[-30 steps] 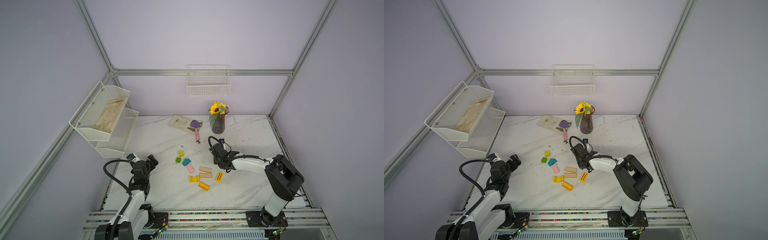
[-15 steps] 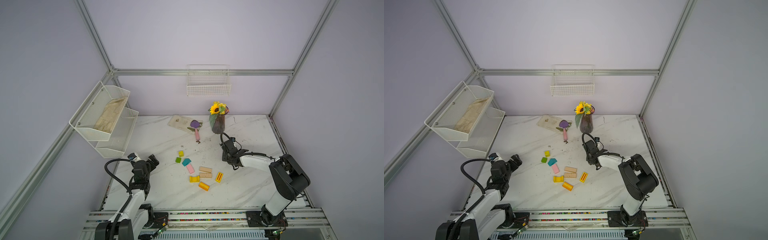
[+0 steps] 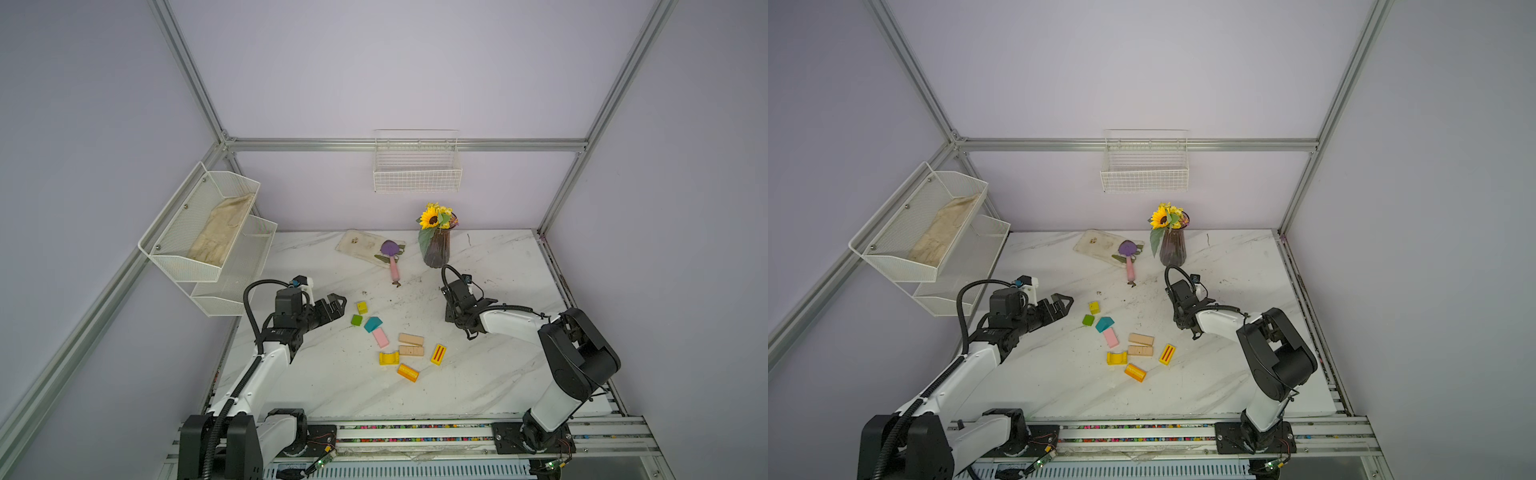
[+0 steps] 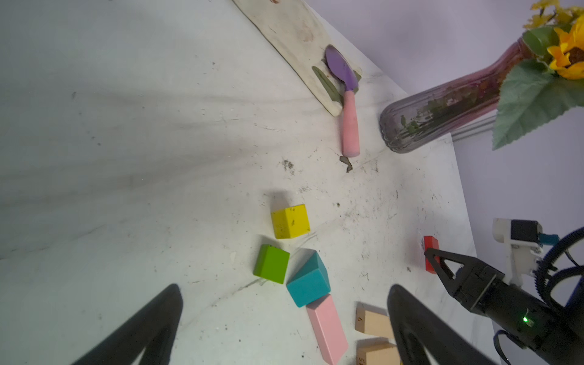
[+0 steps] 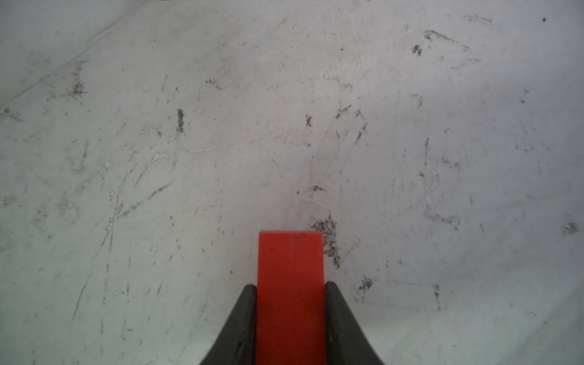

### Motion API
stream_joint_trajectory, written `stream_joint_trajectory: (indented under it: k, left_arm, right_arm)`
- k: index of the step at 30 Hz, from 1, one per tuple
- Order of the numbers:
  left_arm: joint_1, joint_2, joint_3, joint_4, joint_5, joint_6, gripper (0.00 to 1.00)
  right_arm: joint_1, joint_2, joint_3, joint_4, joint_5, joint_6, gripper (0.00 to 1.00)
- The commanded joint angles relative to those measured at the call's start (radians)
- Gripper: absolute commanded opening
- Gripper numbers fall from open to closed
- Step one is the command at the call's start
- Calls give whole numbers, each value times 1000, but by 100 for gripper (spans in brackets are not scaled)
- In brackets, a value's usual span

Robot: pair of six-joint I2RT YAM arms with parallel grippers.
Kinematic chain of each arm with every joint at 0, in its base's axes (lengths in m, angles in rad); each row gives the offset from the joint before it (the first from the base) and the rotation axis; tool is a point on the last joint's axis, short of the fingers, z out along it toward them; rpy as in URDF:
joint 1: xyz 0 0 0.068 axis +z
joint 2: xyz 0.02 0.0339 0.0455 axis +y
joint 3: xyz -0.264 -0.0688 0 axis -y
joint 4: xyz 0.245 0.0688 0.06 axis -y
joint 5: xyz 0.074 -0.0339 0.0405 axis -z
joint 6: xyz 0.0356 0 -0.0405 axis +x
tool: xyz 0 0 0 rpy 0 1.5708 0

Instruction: Build the wood block tower

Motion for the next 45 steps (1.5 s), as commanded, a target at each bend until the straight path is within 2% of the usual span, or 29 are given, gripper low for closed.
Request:
stream_joint_trajectory:
  k: [1, 3, 5, 6, 10, 11, 13, 18, 22, 27, 31, 39, 45]
  left_arm:
    - [-119, 33, 133, -264, -172, 148, 100]
    - [-206, 56, 127, -246, -294, 195, 100]
    - [-244, 100, 111, -217, -305, 213, 100]
    - [-246, 120, 106, -196, -259, 222, 100]
    - [-257, 161, 19, 45, 70, 246, 100]
    - [-257, 155, 1, 56, 89, 244, 100]
    - [-257, 119, -8, 45, 60, 242, 100]
    - [-258, -29, -99, 113, 89, 231, 100]
    - [-258, -86, -127, 122, 83, 222, 100]
    - [-258, -100, -132, 115, 65, 216, 100]
    - [-258, -89, -126, 116, 96, 220, 100]
    - [-258, -81, -121, 109, 80, 215, 100]
    - [-258, -92, -127, 105, 81, 210, 100]
  right_arm:
    - [-6, -6, -12, -11, 23, 16, 22]
    - [-6, 0, -11, -8, 16, 14, 22]
    - [-6, 9, -7, -5, 9, 5, 22]
    - [-6, 13, -7, -2, 6, 0, 22]
    - [-6, 18, -6, 8, -16, -16, 25]
    - [-6, 18, -7, 12, -19, -19, 26]
    - [-6, 23, -10, 23, -28, -20, 27]
    - [-6, 69, 14, 29, -47, -20, 28]
    - [-6, 84, 22, 27, -36, -24, 29]
    - [-4, 71, 24, 28, -56, -35, 36]
    - [-4, 89, 23, 41, -66, -44, 36]
    - [16, 107, 53, 28, -80, -75, 37]
    - [31, 137, 87, -9, -53, -81, 42]
